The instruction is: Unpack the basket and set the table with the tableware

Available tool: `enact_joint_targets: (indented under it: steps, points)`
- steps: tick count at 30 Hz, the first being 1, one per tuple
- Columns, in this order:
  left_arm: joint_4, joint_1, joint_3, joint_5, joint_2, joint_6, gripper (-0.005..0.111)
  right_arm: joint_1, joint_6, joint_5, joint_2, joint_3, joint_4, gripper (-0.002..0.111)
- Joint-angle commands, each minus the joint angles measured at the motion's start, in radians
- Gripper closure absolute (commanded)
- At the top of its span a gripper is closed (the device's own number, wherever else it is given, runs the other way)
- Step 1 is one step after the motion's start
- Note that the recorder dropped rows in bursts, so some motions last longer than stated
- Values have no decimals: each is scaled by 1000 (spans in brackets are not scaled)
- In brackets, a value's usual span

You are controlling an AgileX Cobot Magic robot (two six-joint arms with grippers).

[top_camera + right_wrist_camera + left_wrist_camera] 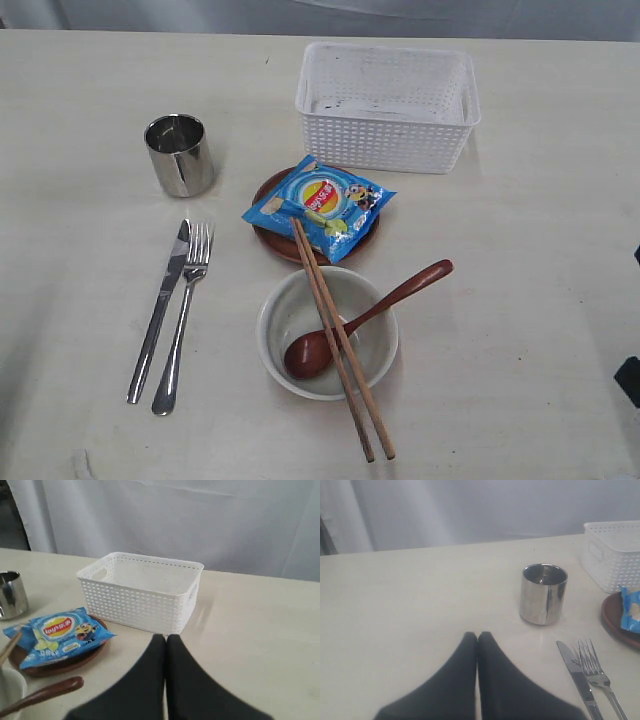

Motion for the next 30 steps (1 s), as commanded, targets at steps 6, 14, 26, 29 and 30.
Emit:
enact_joint_targets:
  steps: [6, 14, 26, 29, 30]
  points:
    - [-2, -6, 2, -8, -2, -4, 107, -5, -242, 82, -6, 3, 1, 109]
    - [-2, -6, 2, -8, -2, -4, 107, -5, -175, 82, -6, 3, 3, 109]
    - [-2, -6, 2, -8, -2, -4, 107, -5, -111, 82, -6, 3, 3, 109]
    - [-2, -6, 2, -8, -2, -4, 107, -5, -111, 82, -6, 3, 3, 109]
    - [-2, -6, 2, -8, -2, -4, 107, -7, -110, 82, -6, 3, 3, 109]
